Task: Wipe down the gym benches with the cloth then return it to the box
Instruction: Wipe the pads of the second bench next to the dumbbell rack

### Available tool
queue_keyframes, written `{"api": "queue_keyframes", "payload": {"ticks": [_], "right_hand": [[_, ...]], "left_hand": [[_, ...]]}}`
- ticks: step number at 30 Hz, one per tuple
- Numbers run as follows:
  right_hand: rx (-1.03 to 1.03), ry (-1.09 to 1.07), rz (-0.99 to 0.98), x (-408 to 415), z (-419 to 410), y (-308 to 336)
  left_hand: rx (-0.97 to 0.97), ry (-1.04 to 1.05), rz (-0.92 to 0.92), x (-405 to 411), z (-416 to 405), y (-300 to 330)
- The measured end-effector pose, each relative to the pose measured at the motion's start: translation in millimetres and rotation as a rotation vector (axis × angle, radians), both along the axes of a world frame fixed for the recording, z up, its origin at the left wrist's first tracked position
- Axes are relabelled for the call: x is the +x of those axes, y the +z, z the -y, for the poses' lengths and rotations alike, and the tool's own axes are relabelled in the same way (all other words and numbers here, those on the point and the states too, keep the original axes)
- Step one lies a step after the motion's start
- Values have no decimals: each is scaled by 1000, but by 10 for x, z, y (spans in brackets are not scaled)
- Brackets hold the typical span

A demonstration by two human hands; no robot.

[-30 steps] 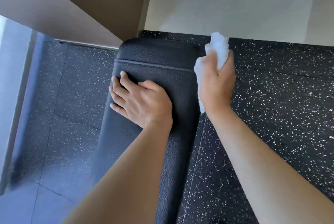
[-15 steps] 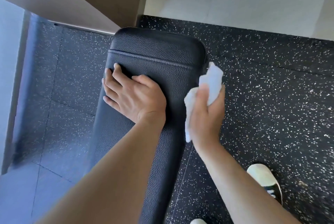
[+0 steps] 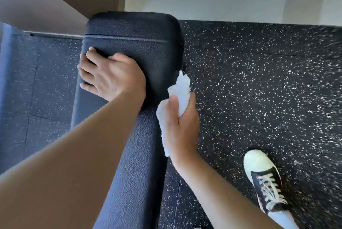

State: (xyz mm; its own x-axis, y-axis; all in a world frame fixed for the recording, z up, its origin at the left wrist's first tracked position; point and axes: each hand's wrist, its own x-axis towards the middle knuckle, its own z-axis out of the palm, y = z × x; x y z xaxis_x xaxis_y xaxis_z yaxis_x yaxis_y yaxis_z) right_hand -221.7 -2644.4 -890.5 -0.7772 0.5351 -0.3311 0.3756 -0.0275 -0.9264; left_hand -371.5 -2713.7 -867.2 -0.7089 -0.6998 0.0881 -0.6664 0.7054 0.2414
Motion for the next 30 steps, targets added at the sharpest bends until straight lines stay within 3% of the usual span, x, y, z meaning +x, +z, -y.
{"api": "queue_keyframes", "payload": {"ticks": [3, 8, 12, 16, 21, 23, 26, 30], "right_hand": [[-34, 50, 18, 279, 72, 39], [11, -13, 32, -371, -215, 110], [70, -23, -10, -462, -235, 150], [112, -9, -9, 378, 200, 170], [42, 139, -35, 2179, 787, 243], [4, 183, -16, 2533, 899, 241], [41, 123, 18, 2165, 834, 218], [67, -81, 69, 1086, 520, 146]], "left_hand": [[-8, -9, -20, 29, -10, 10], [83, -99, -26, 31, 71, 66], [123, -602, -8, 848, 401, 112], [133, -810, 15, 1986, 820, 129], [82, -909, 67, 3174, 1292, 160], [75, -902, 61, 3344, 1367, 152], [75, -884, 34, 3336, 1367, 126], [55, -906, 16, 3342, 1373, 97]]}}
